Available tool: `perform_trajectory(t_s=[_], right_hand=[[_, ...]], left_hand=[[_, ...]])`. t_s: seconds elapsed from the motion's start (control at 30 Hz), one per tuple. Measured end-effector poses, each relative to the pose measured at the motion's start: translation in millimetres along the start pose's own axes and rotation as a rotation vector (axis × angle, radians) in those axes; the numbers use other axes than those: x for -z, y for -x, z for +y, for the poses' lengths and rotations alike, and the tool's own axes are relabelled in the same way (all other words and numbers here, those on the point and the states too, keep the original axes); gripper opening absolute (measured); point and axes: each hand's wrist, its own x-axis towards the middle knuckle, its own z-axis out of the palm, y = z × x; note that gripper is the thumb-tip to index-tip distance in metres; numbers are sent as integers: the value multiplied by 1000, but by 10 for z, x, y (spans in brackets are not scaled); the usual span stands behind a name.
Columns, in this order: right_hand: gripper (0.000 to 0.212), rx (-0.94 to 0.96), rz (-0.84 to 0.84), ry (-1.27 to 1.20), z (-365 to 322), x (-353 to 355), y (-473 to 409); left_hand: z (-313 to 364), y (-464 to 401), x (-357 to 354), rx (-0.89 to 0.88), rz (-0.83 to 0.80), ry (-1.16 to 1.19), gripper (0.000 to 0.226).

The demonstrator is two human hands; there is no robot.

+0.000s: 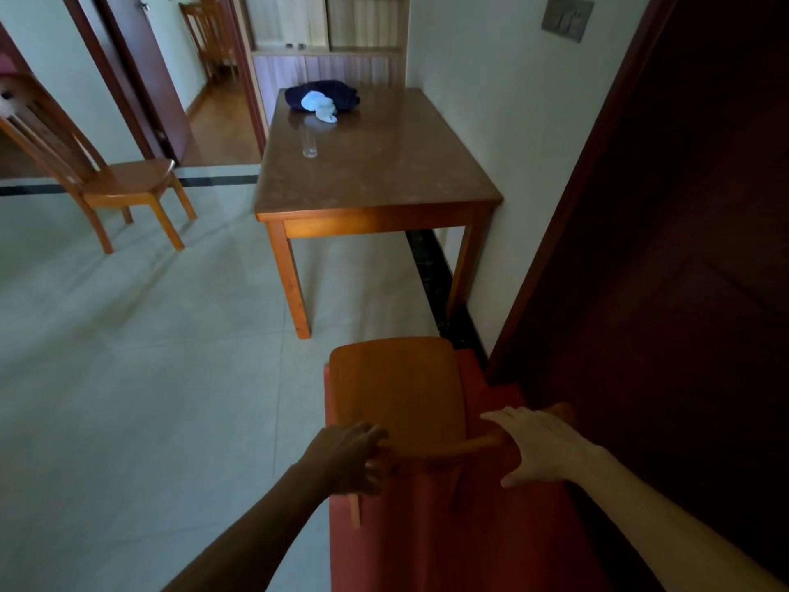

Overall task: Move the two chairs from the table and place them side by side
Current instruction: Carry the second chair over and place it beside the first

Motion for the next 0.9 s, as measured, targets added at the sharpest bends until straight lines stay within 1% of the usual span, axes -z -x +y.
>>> perform_trajectory(t_s=[0.1,0.17,0.27,0.3,0.37,0.4,0.43,0.47,0.5,0.53,0.57,0.6,0.63,0.67,0.7,0.77,0.83,0.9], right_hand=[[95,-13,4,66,111,-110,-73],[89,9,31,116,158,-137,-172],[79,59,62,128,213,-132,-321],[74,84,80,113,241,-135,-358],[63,121,93,50,288,-137,-396],[58,129,83,30,304,-131,-403],[53,135,59,35,322,-116,-418],[45,140,21,60,324,-105,-423],[37,145,-9,90,330,-84,-438],[30,151,-19,101,329,-78,-440],[27,155,-14,91,327,-61,-450],[24,155,-9,68,316,-28,-461],[23,149,-12,43,308,4,-465],[22,146,-6,26,314,58,-487],[21,138,2,11,318,118,-519],[18,111,7,-10,329,279,-606],[16,95,12,-16,345,425,-713],[16,94,5,-1,360,577,-819]], left_hand=[[4,-81,-121,41,-5,-80,82],[-16,-129,-143,81,11,-147,78],[-18,-195,-178,79,-14,-190,73],[-17,-211,-161,77,-21,-187,68],[-6,-203,-98,66,-1,-178,49],[2,-192,-58,49,25,-182,40],[0,-175,-16,11,5,-198,33],[3,-156,11,-14,16,-219,33],[-1,-158,41,-18,33,-227,38],[-9,-173,38,-14,77,-251,42],[-20,-185,28,-5,75,-273,41],[-37,-201,42,-12,30,-270,36],[-61,-227,68,-27,-16,-235,26],[-95,-270,92,4,-56,-227,16],[-136,-314,136,14,-42,-249,11],[-222,-408,276,14,24,-270,8],[-325,-522,389,47,-9,-276,6],[-444,-638,496,46,-7,-289,11]])
